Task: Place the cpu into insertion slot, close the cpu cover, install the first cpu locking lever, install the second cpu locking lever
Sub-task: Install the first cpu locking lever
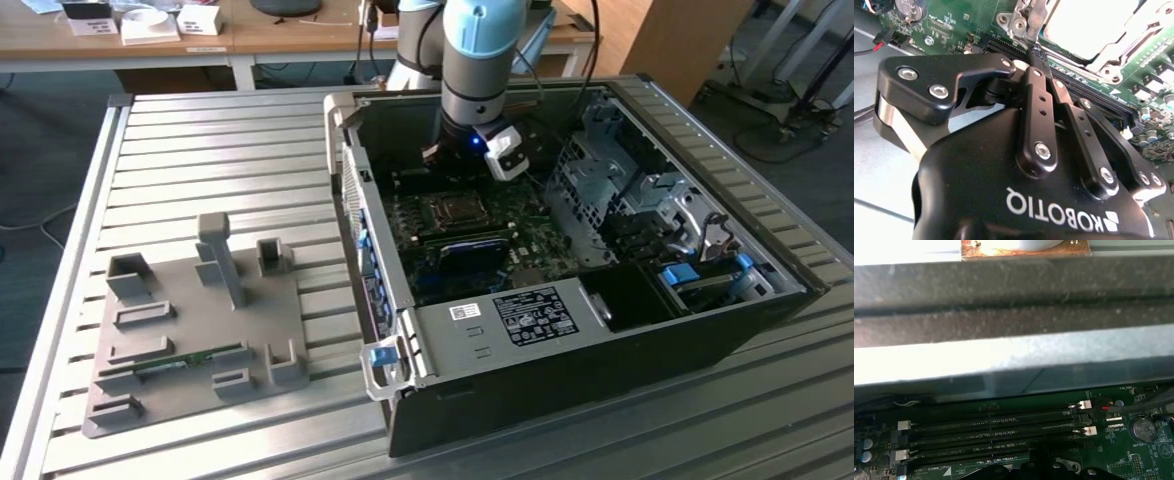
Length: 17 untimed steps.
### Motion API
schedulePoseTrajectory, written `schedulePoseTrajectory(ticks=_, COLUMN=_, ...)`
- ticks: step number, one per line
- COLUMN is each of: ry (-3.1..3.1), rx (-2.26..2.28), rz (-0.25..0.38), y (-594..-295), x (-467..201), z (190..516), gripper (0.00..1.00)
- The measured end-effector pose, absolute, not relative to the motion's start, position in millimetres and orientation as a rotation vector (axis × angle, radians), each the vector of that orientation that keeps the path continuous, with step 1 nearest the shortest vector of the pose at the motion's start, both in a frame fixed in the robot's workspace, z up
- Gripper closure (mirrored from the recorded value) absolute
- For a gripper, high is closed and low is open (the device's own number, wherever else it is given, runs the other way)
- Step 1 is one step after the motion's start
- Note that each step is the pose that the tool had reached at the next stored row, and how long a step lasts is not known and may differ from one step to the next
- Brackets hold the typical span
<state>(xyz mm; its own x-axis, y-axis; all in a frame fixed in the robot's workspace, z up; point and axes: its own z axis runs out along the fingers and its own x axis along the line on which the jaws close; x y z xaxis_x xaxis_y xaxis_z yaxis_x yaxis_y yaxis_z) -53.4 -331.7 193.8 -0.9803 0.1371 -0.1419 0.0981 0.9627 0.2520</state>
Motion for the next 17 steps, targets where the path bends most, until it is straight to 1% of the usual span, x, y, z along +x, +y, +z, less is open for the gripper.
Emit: schedulePoseTrajectory(ticks=17, ry=2.945, rx=0.176, rz=0.371, y=-331.7, x=-53.4, z=199.7, gripper=0.89)
